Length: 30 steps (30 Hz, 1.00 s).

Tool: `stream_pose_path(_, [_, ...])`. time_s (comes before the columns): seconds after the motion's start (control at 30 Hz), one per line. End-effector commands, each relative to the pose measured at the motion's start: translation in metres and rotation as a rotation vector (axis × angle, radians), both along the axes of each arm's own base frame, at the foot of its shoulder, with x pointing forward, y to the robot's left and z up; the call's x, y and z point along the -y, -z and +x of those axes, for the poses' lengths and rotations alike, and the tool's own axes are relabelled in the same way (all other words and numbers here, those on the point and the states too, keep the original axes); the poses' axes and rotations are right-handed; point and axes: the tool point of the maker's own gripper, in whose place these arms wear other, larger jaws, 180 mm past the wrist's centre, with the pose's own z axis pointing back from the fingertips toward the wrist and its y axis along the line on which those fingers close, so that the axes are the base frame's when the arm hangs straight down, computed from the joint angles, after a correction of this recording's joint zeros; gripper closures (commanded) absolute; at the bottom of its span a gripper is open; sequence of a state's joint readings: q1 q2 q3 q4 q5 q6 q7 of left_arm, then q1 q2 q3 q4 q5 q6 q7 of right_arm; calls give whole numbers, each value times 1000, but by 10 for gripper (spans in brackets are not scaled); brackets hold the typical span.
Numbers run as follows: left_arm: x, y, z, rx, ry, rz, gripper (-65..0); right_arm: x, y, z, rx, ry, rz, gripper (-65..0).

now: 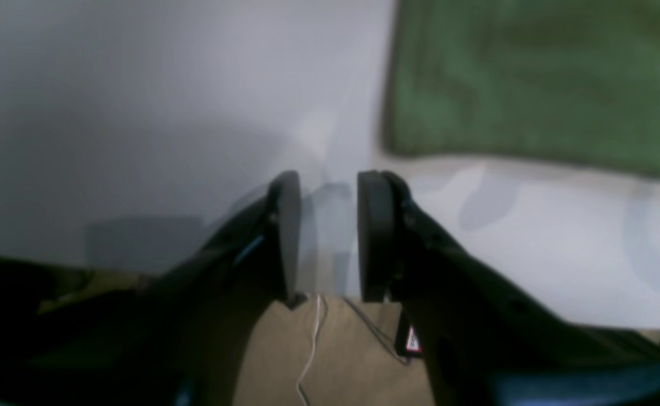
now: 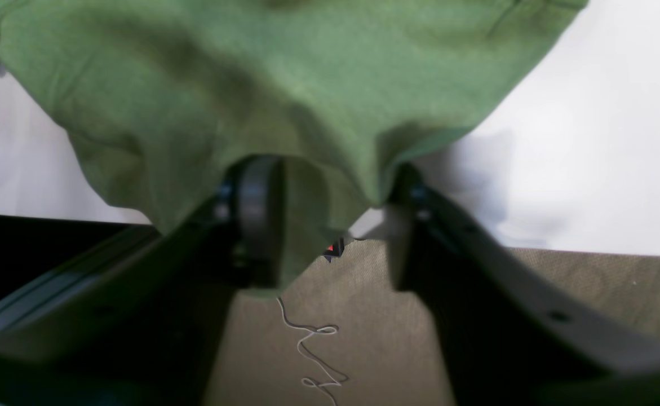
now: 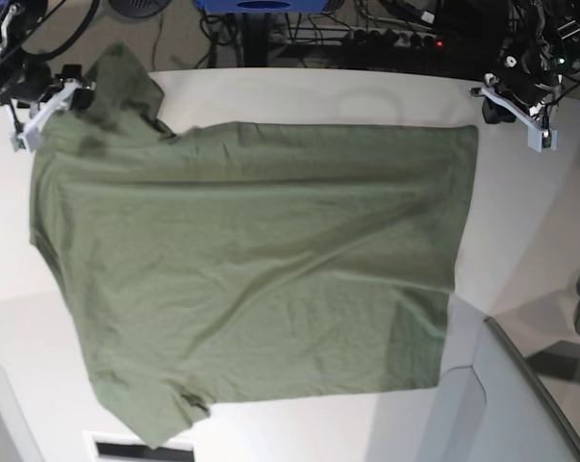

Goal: Layout the t-shirt on the table in an organized manner, then fold the t-shirt properly
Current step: 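Pull the held corners apart and toward the robot to straighten the shirt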

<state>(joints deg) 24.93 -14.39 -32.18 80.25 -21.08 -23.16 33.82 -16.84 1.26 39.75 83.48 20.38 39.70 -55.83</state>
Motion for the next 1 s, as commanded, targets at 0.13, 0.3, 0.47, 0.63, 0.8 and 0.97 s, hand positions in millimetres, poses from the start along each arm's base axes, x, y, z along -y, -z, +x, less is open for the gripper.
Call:
stream_pose_path(0.13, [-5,-9,8,39,-2,7,-255,3,4,2,-5,7,12,-18])
stream_pose_path(0.3, [-1,-14,15,93,-49,-77,-444,6,14,-6,-44,15,30,0])
stream_pose_path(0.47, [4,-6,20,106,-90,-136,-448,7,12,-4,-36,13,25,0])
stream_pose_path(0.63, [10,8,22,91,-124,-177,-428,8,12,-4,-36,12,22,0])
stream_pose_path(0.8, [21,14,28,100,-142,-210,-351,8,12,-5,-38,12,22,0])
stream_pose_path(0.97, [30,21,24,88,-157,-235,-304,9,12,-5,-38,11,20,0])
